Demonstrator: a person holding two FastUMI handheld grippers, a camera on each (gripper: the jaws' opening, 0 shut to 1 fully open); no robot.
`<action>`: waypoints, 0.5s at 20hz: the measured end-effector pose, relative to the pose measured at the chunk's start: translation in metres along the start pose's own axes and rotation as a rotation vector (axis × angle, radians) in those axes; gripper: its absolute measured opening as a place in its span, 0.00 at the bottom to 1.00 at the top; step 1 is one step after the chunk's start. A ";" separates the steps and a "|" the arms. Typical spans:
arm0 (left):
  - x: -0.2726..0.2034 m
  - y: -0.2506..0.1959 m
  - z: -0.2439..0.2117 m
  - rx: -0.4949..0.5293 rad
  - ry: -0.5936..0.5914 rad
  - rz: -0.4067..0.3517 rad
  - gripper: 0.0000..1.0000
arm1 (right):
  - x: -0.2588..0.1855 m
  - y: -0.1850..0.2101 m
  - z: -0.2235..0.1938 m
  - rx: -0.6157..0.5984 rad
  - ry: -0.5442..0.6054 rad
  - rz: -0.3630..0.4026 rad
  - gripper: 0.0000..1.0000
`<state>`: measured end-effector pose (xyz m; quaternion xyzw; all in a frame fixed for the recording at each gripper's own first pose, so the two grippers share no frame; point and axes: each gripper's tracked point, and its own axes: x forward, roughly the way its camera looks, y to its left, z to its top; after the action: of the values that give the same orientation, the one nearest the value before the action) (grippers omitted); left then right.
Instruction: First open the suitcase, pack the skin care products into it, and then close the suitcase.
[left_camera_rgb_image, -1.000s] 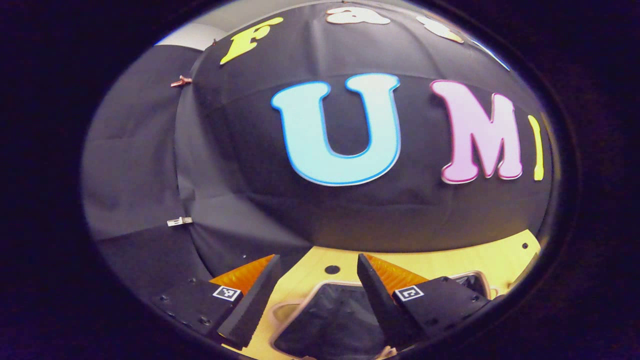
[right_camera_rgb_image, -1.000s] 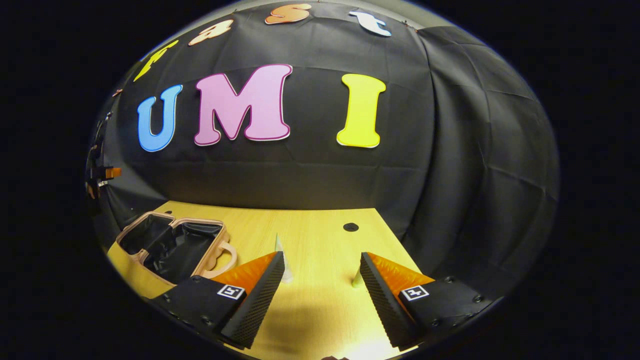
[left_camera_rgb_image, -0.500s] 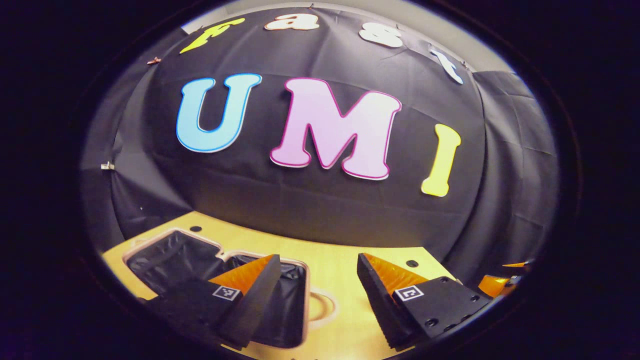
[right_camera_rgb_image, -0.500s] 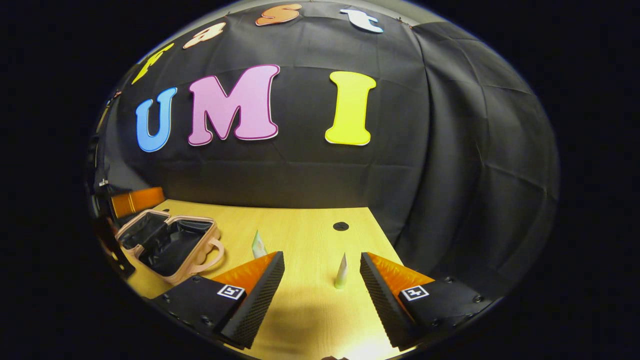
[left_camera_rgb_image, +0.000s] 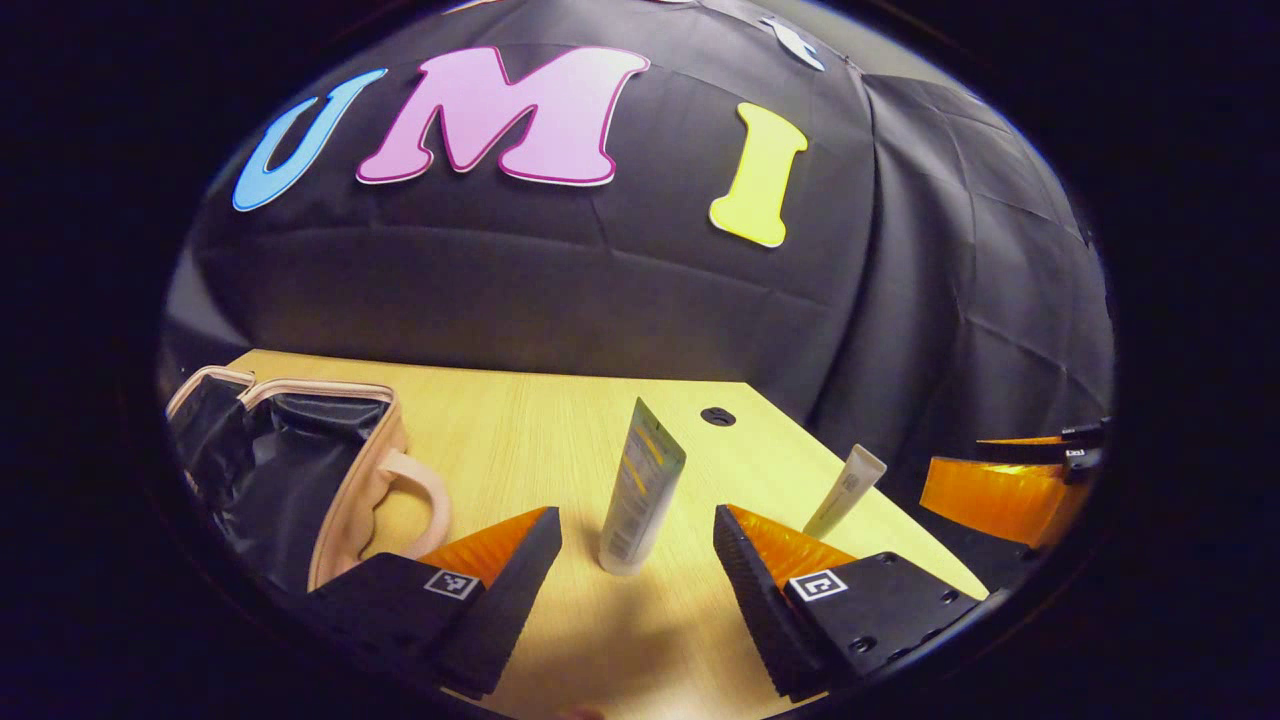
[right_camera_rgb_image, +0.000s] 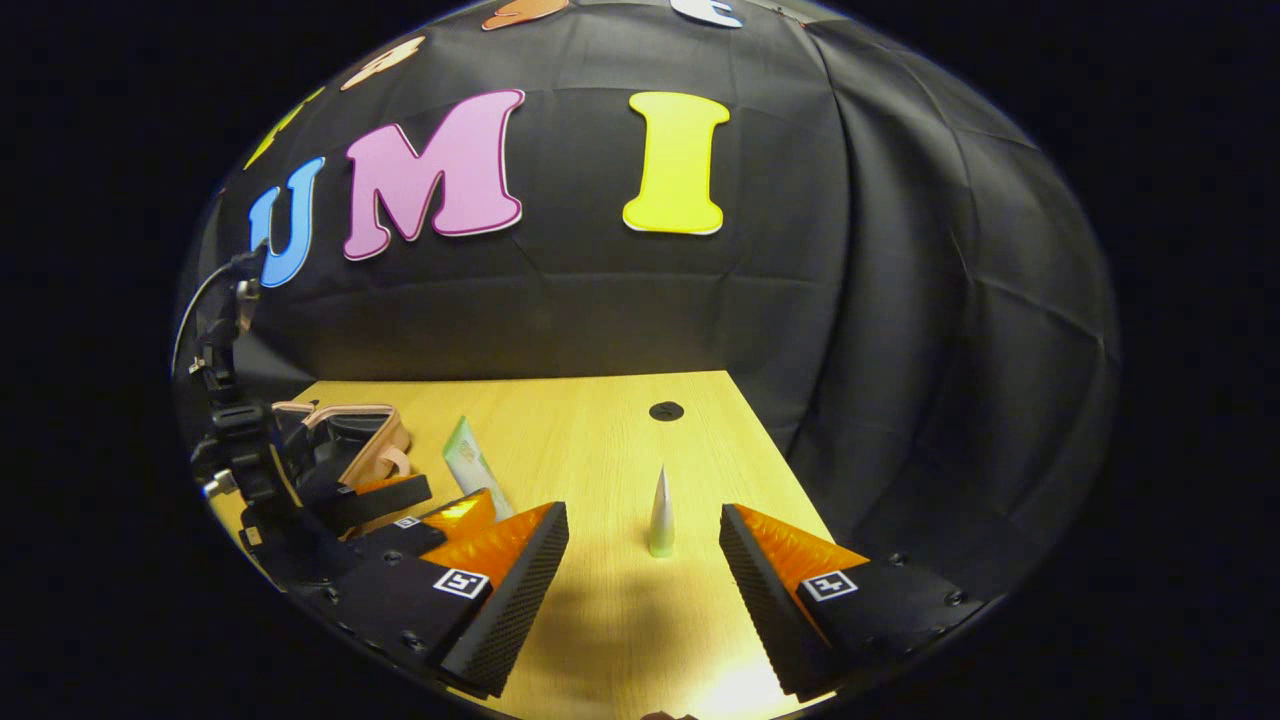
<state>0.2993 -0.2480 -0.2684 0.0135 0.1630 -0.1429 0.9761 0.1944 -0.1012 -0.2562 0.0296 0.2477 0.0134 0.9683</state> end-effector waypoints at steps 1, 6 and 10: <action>0.014 0.002 -0.002 0.021 0.010 0.007 0.96 | 0.011 -0.001 -0.004 0.000 0.006 -0.003 0.97; 0.068 0.004 -0.016 0.008 0.067 0.012 0.96 | 0.060 -0.010 -0.026 0.045 0.053 -0.034 0.98; 0.084 0.008 -0.031 0.011 0.132 0.058 0.67 | 0.093 -0.013 -0.048 0.109 0.102 -0.046 0.99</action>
<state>0.3675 -0.2615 -0.3248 0.0332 0.2257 -0.1142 0.9669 0.2529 -0.1078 -0.3431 0.0758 0.2975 -0.0208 0.9515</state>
